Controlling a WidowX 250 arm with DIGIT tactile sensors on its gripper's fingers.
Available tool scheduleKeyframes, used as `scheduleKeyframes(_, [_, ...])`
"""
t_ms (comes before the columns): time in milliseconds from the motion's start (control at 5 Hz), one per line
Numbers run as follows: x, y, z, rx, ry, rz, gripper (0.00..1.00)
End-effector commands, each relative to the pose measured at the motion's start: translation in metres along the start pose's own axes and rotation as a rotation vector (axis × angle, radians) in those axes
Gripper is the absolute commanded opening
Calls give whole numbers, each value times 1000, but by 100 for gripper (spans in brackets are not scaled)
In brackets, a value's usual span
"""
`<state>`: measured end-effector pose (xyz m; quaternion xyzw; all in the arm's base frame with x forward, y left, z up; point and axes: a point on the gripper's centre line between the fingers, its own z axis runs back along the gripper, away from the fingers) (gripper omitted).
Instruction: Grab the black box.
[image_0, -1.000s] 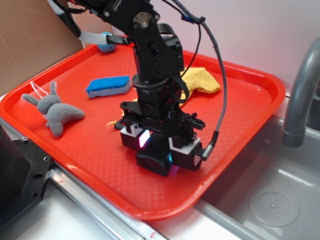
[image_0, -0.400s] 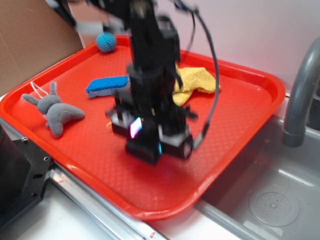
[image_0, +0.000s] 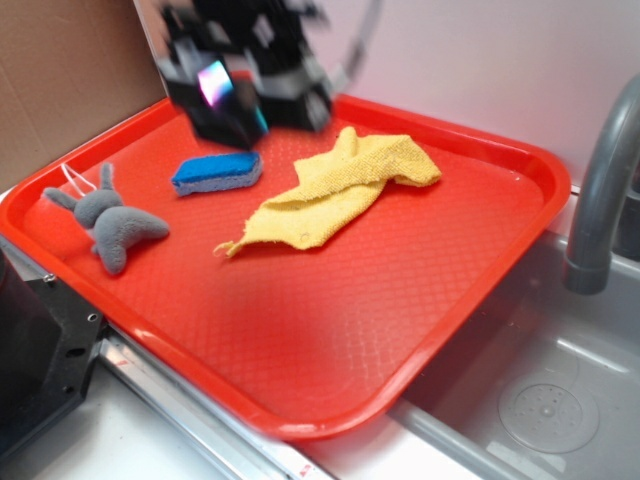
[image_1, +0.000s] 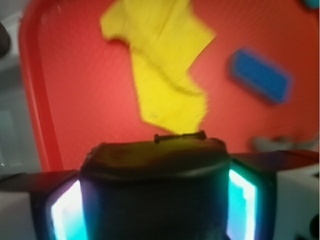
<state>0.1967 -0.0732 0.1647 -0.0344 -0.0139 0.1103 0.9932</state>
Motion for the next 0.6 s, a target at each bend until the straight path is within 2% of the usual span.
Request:
scheduleKeyframes(0, [-17, 49, 73, -85, -79, -15, 0])
scheduleKeyframes(200, [-23, 60, 77, -52, -66, -18, 0])
scheduleKeyframes(400, [-13, 55, 69, 36, -24, 5, 0])
